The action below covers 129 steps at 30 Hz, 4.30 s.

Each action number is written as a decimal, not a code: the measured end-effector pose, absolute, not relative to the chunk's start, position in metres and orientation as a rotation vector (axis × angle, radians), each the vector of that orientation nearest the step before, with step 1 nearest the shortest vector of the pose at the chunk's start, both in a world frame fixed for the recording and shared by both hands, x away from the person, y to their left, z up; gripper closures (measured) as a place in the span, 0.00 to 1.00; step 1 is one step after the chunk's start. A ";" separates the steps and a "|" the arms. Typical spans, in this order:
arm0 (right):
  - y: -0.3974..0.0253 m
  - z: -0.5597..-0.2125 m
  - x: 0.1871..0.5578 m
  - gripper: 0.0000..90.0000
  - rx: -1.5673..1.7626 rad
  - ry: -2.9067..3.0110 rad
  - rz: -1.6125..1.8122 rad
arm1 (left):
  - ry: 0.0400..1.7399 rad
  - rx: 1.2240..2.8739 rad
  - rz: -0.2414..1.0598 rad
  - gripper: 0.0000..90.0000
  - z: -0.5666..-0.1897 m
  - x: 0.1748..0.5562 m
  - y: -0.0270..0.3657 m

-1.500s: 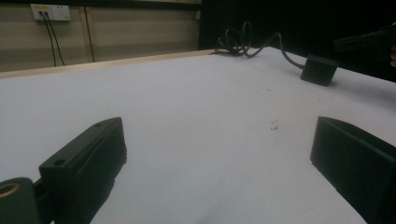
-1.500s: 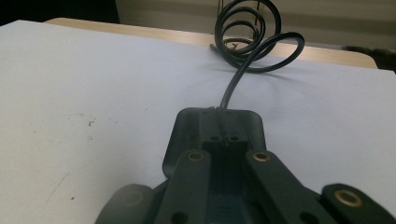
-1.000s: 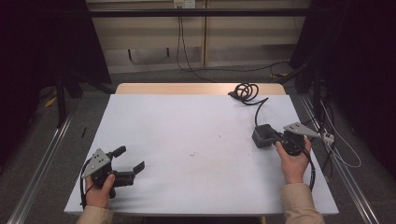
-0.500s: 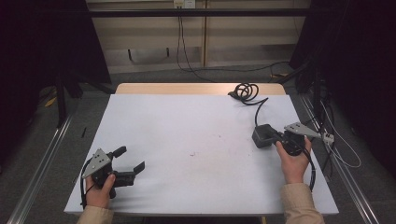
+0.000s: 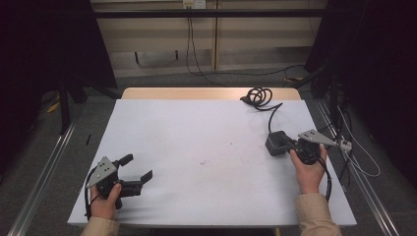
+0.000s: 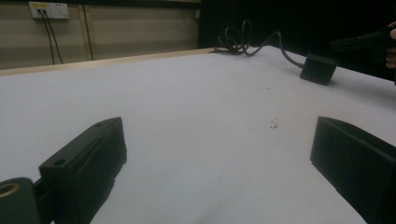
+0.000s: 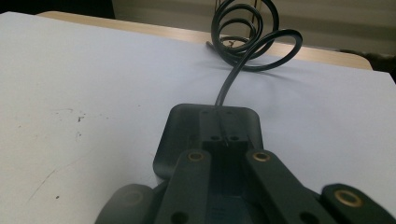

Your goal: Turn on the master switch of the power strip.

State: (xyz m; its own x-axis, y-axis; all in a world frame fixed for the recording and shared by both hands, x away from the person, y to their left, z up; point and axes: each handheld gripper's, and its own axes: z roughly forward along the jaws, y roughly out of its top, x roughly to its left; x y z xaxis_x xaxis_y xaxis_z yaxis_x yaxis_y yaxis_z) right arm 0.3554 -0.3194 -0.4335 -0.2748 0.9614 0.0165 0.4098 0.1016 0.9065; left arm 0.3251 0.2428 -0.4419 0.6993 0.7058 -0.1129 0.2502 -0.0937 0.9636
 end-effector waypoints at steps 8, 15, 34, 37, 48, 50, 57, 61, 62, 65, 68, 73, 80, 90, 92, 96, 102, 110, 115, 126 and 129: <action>-0.318 -0.434 0.355 1.00 1.334 1.774 1.120 | 0.785 1.661 0.457 0.04 -0.442 0.325 0.243; -0.317 -0.434 0.355 1.00 1.327 1.778 1.109 | 0.785 1.661 0.459 0.04 -0.442 0.324 0.244; -0.317 -0.436 0.354 1.00 1.316 1.773 1.112 | 0.785 1.659 0.461 0.04 -0.441 0.323 0.243; -0.317 -0.436 0.354 1.00 1.313 1.776 1.105 | 0.784 1.661 0.462 0.04 -0.441 0.324 0.243; -0.317 -0.436 0.354 1.00 1.320 1.775 1.108 | 0.783 1.661 0.462 0.04 -0.441 0.323 0.243; -0.317 -0.436 0.354 1.00 1.326 1.773 1.109 | 0.783 1.661 0.462 0.04 -0.441 0.323 0.243; -0.317 -0.436 0.355 1.00 1.343 1.770 1.119 | 0.783 1.662 0.459 0.04 -0.442 0.323 0.243; -0.317 -0.436 0.355 1.00 1.342 1.770 1.120 | 0.785 1.661 0.459 0.04 -0.442 0.323 0.244; -0.317 -0.436 0.354 1.00 1.341 1.769 1.116 | 0.786 1.660 0.459 0.04 -0.442 0.323 0.244; -0.314 -0.435 0.354 1.00 1.324 1.775 1.080 | 0.786 1.660 0.459 0.04 -0.442 0.323 0.243; -0.314 -0.435 0.354 1.00 1.324 1.774 1.076 | 0.783 1.664 0.461 0.04 -0.442 0.323 0.243; -0.314 -0.435 0.354 1.00 1.329 1.773 1.084 | 0.789 1.658 0.458 0.04 -0.442 0.323 0.244; -0.314 -0.435 0.354 1.00 1.333 1.771 1.082 | 0.786 1.660 0.457 0.04 -0.442 0.323 0.243; -0.312 -0.436 0.354 1.00 1.332 1.775 1.066 | 0.783 1.662 0.459 0.04 -0.442 0.324 0.243; -0.312 -0.436 0.354 1.00 1.332 1.774 1.067 | 0.785 1.661 0.460 0.04 -0.442 0.324 0.243; -0.312 -0.435 0.354 1.00 1.335 1.773 1.068 | 0.786 1.660 0.460 0.04 -0.442 0.322 0.245; -0.312 -0.435 0.354 1.00 1.343 1.769 1.072 | 0.788 1.661 0.468 0.04 -0.441 0.321 0.248; -0.312 -0.435 0.354 1.00 1.346 1.768 1.072 | 0.795 1.662 0.470 0.04 -0.442 0.320 0.250; -0.313 -0.435 0.354 1.00 1.351 1.766 1.082 | 0.793 1.665 0.468 0.04 -0.442 0.320 0.249; -0.313 -0.435 0.354 1.00 1.349 1.755 1.091 | 0.792 1.664 0.468 0.04 -0.441 0.322 0.247; -0.314 -0.435 0.353 1.00 1.356 1.747 1.094 | 0.791 1.661 0.468 0.04 -0.441 0.323 0.246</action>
State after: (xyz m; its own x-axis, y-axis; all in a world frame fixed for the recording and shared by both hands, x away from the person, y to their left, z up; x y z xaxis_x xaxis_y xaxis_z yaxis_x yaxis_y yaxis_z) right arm 0.3531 -0.3136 -0.4347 -0.2434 0.9699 -0.0079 0.4164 0.1119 0.9023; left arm 0.3234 0.2457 -0.4414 0.6902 0.7154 -0.1091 0.2481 -0.0923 0.9643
